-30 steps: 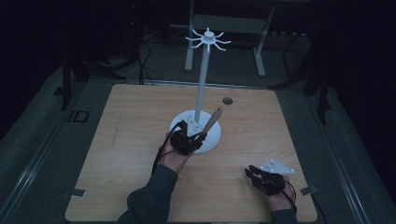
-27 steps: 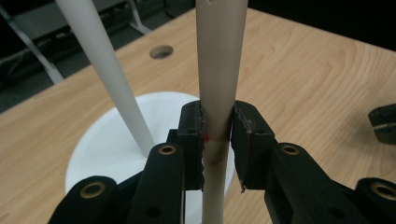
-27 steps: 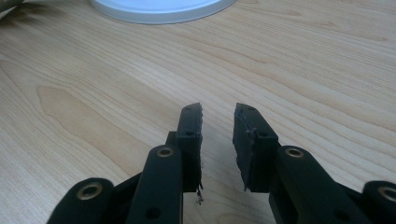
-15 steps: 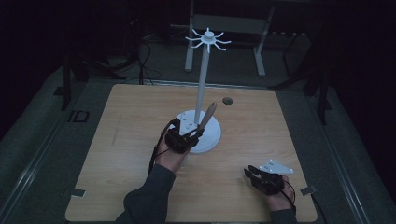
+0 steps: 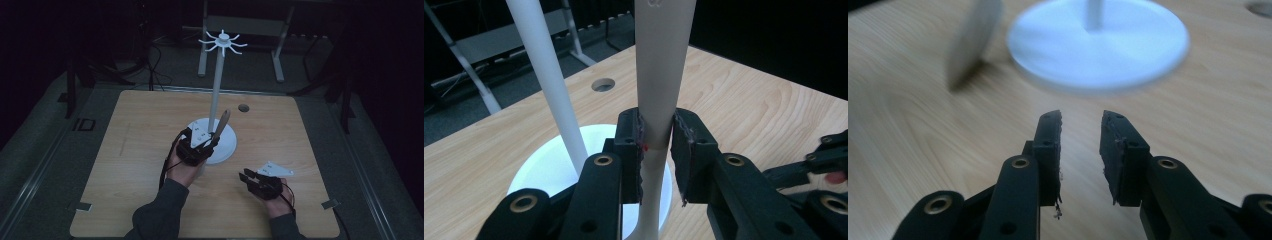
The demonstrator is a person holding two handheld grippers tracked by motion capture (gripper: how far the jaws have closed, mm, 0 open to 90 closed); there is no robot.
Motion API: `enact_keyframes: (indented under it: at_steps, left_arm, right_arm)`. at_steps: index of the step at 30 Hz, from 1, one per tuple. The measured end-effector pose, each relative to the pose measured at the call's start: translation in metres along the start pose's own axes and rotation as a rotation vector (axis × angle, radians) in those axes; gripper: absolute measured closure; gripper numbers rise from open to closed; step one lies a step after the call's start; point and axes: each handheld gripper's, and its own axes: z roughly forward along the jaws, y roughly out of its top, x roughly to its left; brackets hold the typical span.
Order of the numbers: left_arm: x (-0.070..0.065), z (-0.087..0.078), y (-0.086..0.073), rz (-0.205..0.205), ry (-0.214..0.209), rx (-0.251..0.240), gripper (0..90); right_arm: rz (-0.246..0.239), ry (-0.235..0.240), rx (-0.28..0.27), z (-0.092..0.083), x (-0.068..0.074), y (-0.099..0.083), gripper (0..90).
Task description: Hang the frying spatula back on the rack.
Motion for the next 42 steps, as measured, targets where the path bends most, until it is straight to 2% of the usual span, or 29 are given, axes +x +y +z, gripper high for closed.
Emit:
enact_keyframes:
  at_steps: [2, 4, 6, 8, 10, 12, 16, 20, 23, 27, 29, 33, 42]
  left_arm:
    - [0.000, 0.000, 0.000, -0.002, -0.001, 0.000, 74.5]
    - [-0.001, -0.001, 0.001, -0.011, -0.003, -0.001, 74.5]
    - [-0.002, -0.001, 0.002, -0.012, -0.007, -0.002, 74.5]
    - [-0.004, -0.002, 0.003, -0.013, -0.020, -0.002, 74.5]
    - [-0.006, -0.002, 0.003, -0.008, -0.026, -0.001, 74.5]
    - [-0.007, -0.003, 0.004, -0.009, -0.027, -0.001, 74.5]
    - [-0.009, -0.002, 0.005, -0.018, -0.032, -0.003, 74.5]
    - [-0.011, -0.001, 0.006, -0.024, -0.028, -0.003, 74.5]
    - [-0.012, -0.001, 0.007, -0.032, -0.030, -0.012, 74.5]
    - [-0.012, -0.002, 0.007, -0.036, -0.028, -0.019, 74.4]
    - [-0.012, -0.002, 0.007, -0.037, -0.029, -0.018, 74.3]
    - [-0.012, -0.001, 0.005, -0.042, -0.037, -0.030, 74.0]
    - [-0.010, 0.003, 0.004, -0.039, -0.063, -0.022, 69.0]
  right_arm:
    - [-0.005, 0.010, -0.008, 0.004, 0.004, 0.005, 69.3]
    - [-0.011, 0.039, -0.040, 0.013, 0.013, 0.018, 68.1]
    - [0.003, 0.062, -0.063, 0.019, 0.017, 0.027, 67.2]
    - [0.024, 0.108, -0.092, 0.024, 0.019, 0.034, 66.5]
    - [0.024, 0.130, -0.104, 0.030, 0.021, 0.039, 65.8]
    - [0.022, 0.124, -0.114, 0.035, 0.023, 0.044, 64.2]
    - [0.067, 0.130, -0.139, 0.042, 0.023, 0.051, 63.8]
    - [0.073, 0.124, -0.161, 0.047, 0.026, 0.059, 63.8]
    - [0.067, 0.105, -0.166, 0.052, 0.030, 0.065, 66.6]
    - [0.070, 0.075, -0.175, 0.053, 0.033, 0.069, 78.5]
    - [0.070, 0.079, -0.177, 0.053, 0.032, 0.069, 78.8]
    - [0.038, 0.057, -0.176, 0.052, 0.034, 0.069, 79.6]
    - [0.035, 0.060, -0.175, 0.051, 0.032, 0.068, 80.0]
